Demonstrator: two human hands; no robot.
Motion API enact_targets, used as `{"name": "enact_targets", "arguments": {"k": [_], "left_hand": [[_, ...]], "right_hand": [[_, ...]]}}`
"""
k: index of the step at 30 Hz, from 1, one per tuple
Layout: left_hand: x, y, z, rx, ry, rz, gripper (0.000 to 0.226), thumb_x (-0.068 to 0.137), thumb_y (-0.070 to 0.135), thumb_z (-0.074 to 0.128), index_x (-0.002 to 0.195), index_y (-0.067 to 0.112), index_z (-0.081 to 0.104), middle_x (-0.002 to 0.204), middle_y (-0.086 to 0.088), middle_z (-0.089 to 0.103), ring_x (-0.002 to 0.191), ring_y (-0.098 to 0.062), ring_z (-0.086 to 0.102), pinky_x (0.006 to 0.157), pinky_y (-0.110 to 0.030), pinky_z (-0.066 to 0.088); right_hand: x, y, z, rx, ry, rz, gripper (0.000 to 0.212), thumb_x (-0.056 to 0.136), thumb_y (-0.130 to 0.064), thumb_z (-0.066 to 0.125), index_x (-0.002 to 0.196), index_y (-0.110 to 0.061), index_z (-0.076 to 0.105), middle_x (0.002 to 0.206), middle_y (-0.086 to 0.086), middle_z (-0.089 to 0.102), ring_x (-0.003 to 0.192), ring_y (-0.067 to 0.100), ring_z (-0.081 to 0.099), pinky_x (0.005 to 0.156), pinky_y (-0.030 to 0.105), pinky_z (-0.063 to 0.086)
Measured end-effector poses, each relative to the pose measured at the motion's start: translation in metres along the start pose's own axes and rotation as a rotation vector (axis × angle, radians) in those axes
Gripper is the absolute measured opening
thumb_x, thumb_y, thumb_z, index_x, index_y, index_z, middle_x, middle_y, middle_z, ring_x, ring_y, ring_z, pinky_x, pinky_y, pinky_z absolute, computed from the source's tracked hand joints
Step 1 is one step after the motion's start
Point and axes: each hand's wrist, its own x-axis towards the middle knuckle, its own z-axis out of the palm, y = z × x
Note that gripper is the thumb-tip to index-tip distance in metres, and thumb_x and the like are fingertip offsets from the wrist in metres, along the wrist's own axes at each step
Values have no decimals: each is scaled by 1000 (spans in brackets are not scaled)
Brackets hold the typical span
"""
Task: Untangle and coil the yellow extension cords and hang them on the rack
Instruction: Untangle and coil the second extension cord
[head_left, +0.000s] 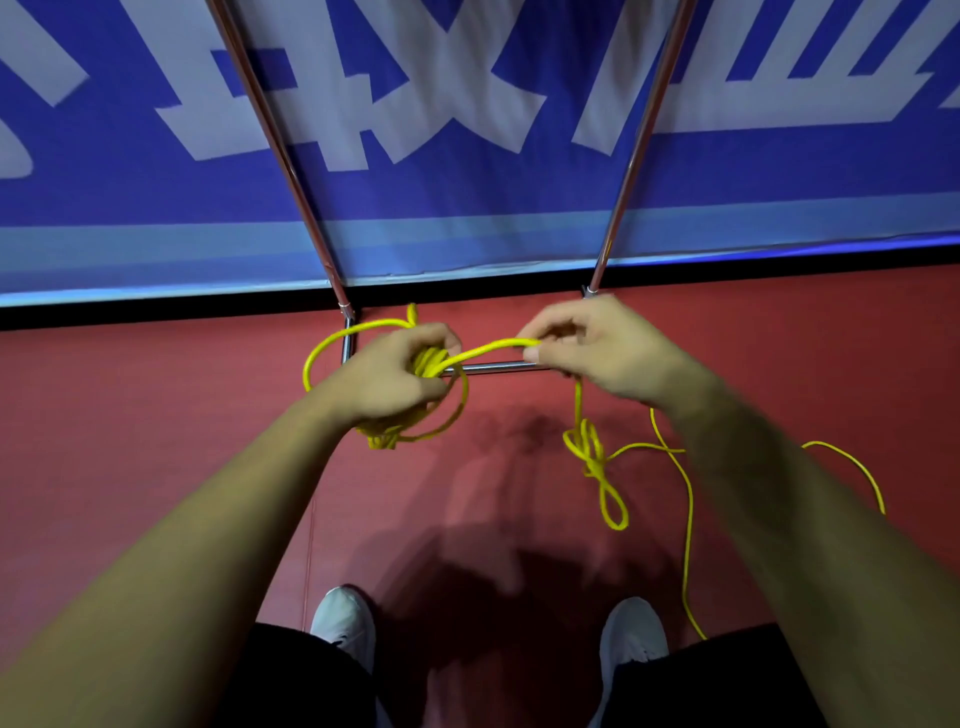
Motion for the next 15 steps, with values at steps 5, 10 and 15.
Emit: {"name": "enact_targets", "arguments": {"k": [5,10,15], "left_hand": [[-7,12,14,-365,-245,34,63,65,1,52,125,19,55,87,-19,58,64,-20,57,57,-28,48],[-10,21,17,-795,-379,99,88,67,-11,43,146,28,40,81,-25,50,56,-25,43,59,-44,40],[-4,23,9,-985,-353,155,68,61,-10,40,125,7,56,75,-21,49,47,-21,44,50,-26,39]], "right_hand": [[5,-8,0,83,231,-32,7,81,-1,75,87,-2,72,65,3,61,50,-2,48,52,11,36],[5,2,-6,93,332,32,19,78,-9,81,83,4,69,58,4,61,37,0,41,37,13,29],[13,26,-6,76,263,63,6,84,-7,74,83,-6,68,60,-2,64,48,-1,49,50,17,38]]}}
